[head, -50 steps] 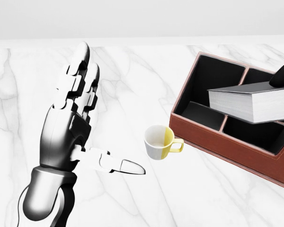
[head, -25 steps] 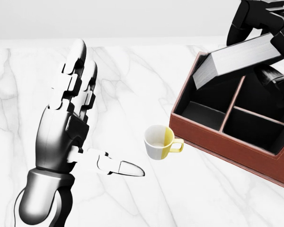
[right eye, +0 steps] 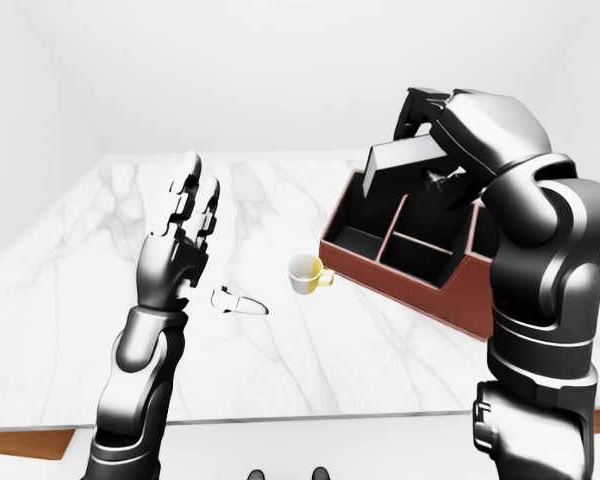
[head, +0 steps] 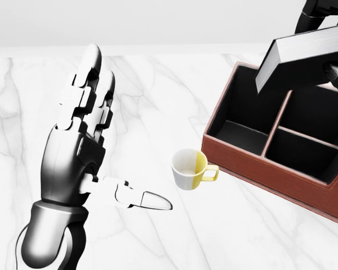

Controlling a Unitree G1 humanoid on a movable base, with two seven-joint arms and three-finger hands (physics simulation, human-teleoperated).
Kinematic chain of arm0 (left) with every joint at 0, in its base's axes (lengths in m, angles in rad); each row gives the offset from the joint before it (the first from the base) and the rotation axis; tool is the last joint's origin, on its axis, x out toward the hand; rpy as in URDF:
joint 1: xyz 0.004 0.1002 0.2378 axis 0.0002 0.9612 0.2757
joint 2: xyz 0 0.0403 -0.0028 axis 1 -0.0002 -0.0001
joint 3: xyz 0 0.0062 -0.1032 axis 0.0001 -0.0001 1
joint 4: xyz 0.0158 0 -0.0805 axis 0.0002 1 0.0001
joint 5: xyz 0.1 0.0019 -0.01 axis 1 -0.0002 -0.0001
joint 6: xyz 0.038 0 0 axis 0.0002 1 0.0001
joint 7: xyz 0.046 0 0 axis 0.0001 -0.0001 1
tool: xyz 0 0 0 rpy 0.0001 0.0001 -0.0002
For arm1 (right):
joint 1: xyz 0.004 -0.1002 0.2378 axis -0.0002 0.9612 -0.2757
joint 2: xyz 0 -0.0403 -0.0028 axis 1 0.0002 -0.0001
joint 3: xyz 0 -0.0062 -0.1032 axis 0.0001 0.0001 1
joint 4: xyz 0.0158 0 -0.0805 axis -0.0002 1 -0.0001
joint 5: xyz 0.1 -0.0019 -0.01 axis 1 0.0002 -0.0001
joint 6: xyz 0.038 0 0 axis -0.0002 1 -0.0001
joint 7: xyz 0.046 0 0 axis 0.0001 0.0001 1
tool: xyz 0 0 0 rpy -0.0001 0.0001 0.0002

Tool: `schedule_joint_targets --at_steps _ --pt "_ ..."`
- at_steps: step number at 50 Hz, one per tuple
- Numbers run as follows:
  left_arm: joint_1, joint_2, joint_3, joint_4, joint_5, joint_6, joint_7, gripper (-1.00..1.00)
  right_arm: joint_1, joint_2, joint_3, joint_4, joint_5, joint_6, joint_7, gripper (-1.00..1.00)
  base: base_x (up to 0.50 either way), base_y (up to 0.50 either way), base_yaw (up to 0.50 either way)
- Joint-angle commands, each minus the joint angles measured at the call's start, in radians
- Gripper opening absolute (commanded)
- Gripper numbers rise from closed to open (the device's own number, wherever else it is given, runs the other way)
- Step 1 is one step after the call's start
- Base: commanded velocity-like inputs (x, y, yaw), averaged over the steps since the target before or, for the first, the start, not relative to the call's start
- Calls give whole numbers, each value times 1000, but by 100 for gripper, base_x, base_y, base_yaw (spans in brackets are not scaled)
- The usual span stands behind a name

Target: Pick up the book and place it in the caddy.

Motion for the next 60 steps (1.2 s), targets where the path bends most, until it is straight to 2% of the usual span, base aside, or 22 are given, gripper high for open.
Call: schedule_joint_targets --at_steps 1,13,26,42,60 --pt "9 1 -3 -11 0 0 0 100 -33 7 6 31 -54 0 0 -100 0 0 0" --pt "27 2 -7 -34 0 0 2 100 -57 7 11 124 -139 0 0 -100 0 0 0" --pt "44 4 -15 -55 3 0 5 100 -6 58 -11 194 -163 0 0 -100 0 0 0" --pt "61 5 -19 -75 2 0 8 100 -2 106 24 220 -239 0 0 -100 0 0 0" --pt "72 9 -20 -103 -4 0 8 100 -60 87 11 348 -235 0 0 -100 0 0 0"
